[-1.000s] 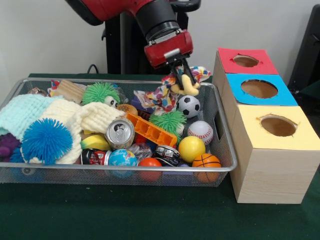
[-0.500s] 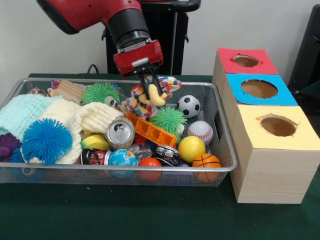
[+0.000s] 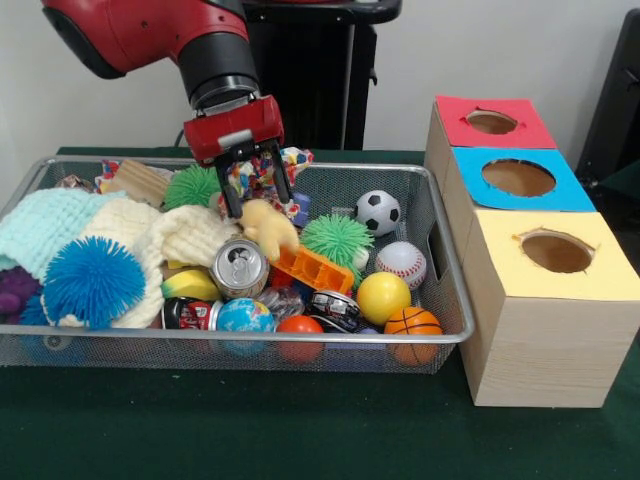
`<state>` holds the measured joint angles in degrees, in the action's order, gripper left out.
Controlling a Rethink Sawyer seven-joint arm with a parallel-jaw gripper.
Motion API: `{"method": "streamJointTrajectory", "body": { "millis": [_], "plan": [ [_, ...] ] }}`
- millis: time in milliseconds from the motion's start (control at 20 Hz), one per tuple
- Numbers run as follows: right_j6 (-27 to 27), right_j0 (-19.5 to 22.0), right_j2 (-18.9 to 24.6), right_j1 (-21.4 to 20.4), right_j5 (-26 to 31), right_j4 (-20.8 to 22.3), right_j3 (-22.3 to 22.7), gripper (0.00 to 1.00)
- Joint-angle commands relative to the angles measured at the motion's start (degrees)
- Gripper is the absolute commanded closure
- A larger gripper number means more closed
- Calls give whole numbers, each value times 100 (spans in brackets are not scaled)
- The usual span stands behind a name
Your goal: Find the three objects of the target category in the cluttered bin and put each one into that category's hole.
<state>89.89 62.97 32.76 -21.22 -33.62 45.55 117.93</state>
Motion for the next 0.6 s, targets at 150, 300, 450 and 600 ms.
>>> {"method": "streamJointTrajectory", "body": {
  "millis": [150,300,450,600],
  "plan": [
    [999,-134,104,50,642,146,-851,0],
    [1008,-130,118,54,649,169,-847,100],
    [1013,-127,136,-12,766,100,-788,100],
    [1010,-163,97,-159,824,-62,-662,100]
  ]
}}
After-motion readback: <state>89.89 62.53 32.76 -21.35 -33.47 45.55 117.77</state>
